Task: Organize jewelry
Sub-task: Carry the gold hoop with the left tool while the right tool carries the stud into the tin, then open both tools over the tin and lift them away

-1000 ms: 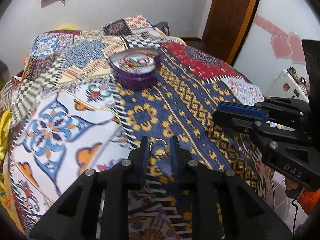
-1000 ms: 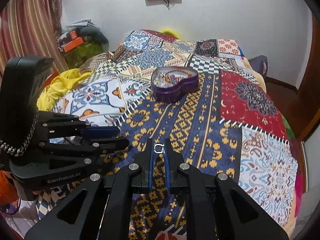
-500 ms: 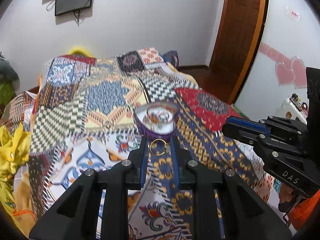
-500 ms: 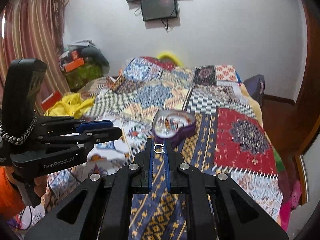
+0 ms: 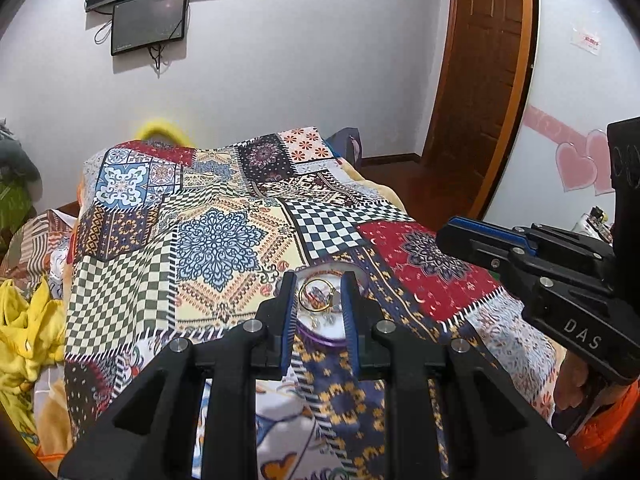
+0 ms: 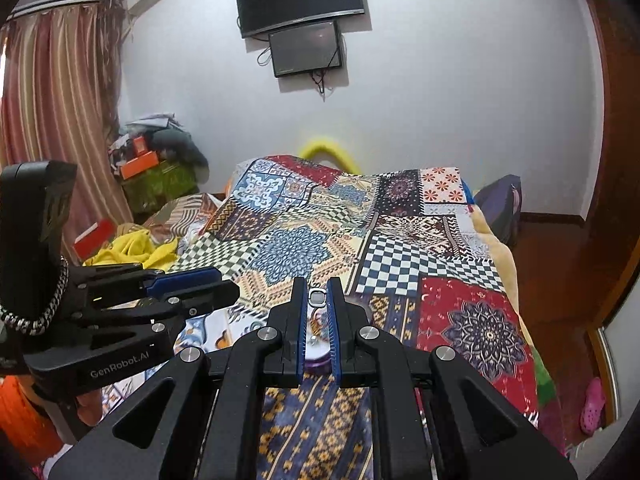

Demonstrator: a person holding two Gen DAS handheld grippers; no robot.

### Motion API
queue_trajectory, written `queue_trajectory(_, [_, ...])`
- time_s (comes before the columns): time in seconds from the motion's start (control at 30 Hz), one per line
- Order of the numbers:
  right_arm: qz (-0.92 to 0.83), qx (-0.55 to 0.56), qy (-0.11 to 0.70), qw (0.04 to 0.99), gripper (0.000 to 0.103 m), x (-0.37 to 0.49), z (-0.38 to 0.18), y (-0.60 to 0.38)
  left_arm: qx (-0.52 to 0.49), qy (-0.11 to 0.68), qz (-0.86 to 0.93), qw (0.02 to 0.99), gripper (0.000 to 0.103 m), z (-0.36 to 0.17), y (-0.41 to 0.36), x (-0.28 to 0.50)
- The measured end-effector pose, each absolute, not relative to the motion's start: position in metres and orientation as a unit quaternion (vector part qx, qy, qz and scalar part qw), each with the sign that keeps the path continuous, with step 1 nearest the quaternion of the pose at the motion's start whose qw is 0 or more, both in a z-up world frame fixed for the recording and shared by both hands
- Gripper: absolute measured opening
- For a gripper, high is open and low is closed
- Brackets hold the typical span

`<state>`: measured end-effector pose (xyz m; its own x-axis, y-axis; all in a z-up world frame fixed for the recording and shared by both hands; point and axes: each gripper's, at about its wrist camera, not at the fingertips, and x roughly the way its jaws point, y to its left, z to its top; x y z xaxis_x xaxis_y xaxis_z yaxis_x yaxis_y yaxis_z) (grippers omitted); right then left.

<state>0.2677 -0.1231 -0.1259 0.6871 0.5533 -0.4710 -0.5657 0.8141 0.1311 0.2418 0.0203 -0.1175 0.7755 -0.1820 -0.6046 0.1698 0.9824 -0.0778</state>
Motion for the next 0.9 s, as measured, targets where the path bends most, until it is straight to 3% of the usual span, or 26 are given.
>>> queue_trajectory(0.9, [0.33, -0.018, 0.402, 0.854, 0.009, 0.367, -0.186, -0.097, -0.046, 0.432, -0.121, 0.892, 0.02, -0.188, 0.023, 0.325])
